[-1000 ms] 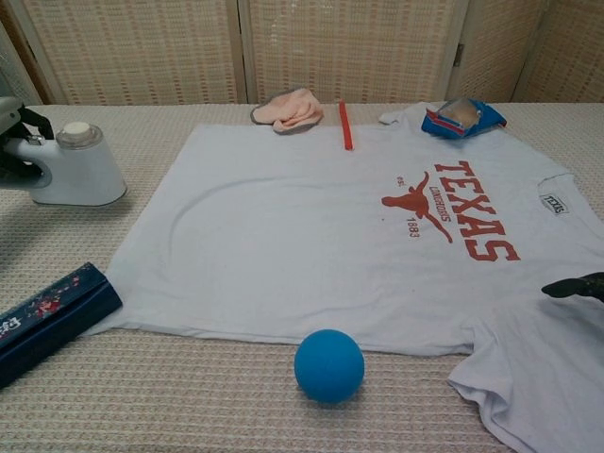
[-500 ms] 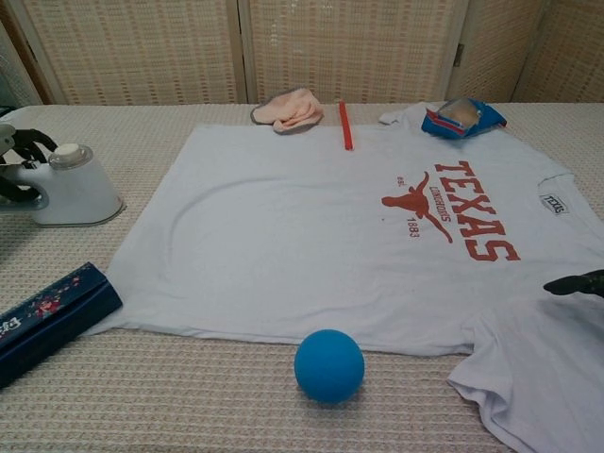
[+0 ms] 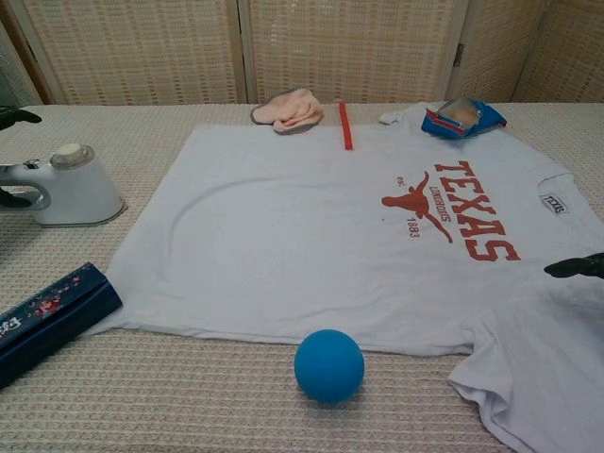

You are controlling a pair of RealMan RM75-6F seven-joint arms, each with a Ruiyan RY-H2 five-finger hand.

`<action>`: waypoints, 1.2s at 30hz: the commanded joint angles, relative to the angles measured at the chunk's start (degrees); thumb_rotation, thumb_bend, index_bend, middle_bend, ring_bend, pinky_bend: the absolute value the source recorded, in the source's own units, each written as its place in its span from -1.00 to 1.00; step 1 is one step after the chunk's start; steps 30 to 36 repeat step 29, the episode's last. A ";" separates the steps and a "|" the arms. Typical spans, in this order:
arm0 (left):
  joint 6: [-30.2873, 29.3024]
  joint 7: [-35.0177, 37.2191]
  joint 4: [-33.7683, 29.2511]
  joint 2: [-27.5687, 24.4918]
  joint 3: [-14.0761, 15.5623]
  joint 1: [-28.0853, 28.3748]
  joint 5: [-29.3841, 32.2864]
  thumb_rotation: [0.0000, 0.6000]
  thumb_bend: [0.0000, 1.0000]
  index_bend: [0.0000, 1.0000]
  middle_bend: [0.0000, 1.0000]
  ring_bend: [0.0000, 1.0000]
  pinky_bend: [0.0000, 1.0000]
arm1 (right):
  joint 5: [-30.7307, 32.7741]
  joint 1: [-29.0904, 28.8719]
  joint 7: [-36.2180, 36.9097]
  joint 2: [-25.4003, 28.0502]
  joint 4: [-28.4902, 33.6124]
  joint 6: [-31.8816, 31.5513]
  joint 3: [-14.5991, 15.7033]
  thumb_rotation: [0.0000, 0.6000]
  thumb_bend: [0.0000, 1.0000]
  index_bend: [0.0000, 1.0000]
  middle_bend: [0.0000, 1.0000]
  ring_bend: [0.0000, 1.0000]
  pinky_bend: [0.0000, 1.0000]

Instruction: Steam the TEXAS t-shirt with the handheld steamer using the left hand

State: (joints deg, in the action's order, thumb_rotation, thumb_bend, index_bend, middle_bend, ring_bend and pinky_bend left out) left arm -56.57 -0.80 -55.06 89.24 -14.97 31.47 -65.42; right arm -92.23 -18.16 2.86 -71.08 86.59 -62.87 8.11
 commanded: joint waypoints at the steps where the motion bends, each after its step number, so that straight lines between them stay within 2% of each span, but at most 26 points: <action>1: -7.30 -0.39 -6.73 -3.92 -1.05 -3.61 -0.09 1.00 -0.95 -0.96 -0.88 -0.94 -0.74 | -0.36 0.91 -0.66 1.30 0.68 -3.79 -1.43 0.23 0.06 -1.00 -0.86 -1.00 -1.00; 4: -10.77 0.90 -9.82 -6.22 -0.89 -5.82 -1.07 1.00 -0.87 -0.59 -0.54 -0.67 -0.56 | 0.06 1.99 -1.76 3.12 2.24 -7.59 -2.99 0.26 -0.32 -1.00 -0.81 -0.97 -0.98; 6: -11.90 0.69 -12.59 -8.38 -0.26 -7.50 -1.12 1.00 -0.86 -0.43 -0.43 -0.61 -0.53 | 0.59 2.96 -3.33 4.49 3.62 -10.39 -4.15 0.30 -0.58 -1.00 -0.78 -0.93 -0.93; 8: -12.54 -0.36 -15.49 -10.67 0.70 -9.06 -1.12 1.00 -0.86 -0.41 -0.42 -0.62 -0.53 | 1.13 4.01 -5.34 5.45 4.78 -13.01 -5.14 0.31 -0.85 -1.00 -0.76 -0.93 -0.91; 10: -13.12 -2.06 -19.65 -13.71 2.02 -10.94 -0.98 1.00 -0.86 -0.44 -0.45 -0.64 -0.54 | 2.34 5.30 -8.36 6.69 6.37 -15.34 -6.06 0.31 -0.97 -1.00 -0.76 -0.96 -0.91; 13: -16.11 -3.63 -25.52 -17.23 3.62 -13.99 -1.57 1.00 -0.87 -0.49 -0.50 -0.68 -0.56 | 4.08 7.16 -11.55 8.26 8.73 -18.03 -6.90 0.31 -1.00 -1.00 -0.80 -1.00 -0.91; 17: -22.84 -4.89 -31.39 -20.14 5.73 -18.48 -4.08 1.00 -0.88 -0.51 -0.52 -0.70 -0.60 | 3.64 9.49 -11.51 9.34 9.84 -21.86 -7.08 0.33 -1.00 -1.00 -0.84 -1.00 -0.91; 22: -27.68 -4.93 -37.22 -23.18 10.02 -23.12 -8.97 1.00 -0.88 -0.49 -0.49 -0.70 -0.61 | 1.61 11.53 -10.04 8.78 8.10 -24.67 -6.42 0.59 -1.00 -1.00 -0.84 -1.00 -0.91; 27: -31.07 -5.26 -40.01 -23.48 12.49 -25.69 -13.21 1.00 -0.88 -0.48 -0.49 -0.70 -0.62 | 0.07 11.85 -6.64 7.91 6.09 -24.84 -6.15 0.66 -1.00 -1.00 -0.84 -1.00 -0.91; 36: -31.27 -5.54 -40.24 -23.29 12.70 -25.89 -13.84 1.00 -0.88 -0.48 -0.49 -0.70 -0.62 | -0.24 11.84 -6.47 7.84 5.80 -24.89 -6.32 0.67 -1.00 -1.00 -0.84 -1.00 -0.91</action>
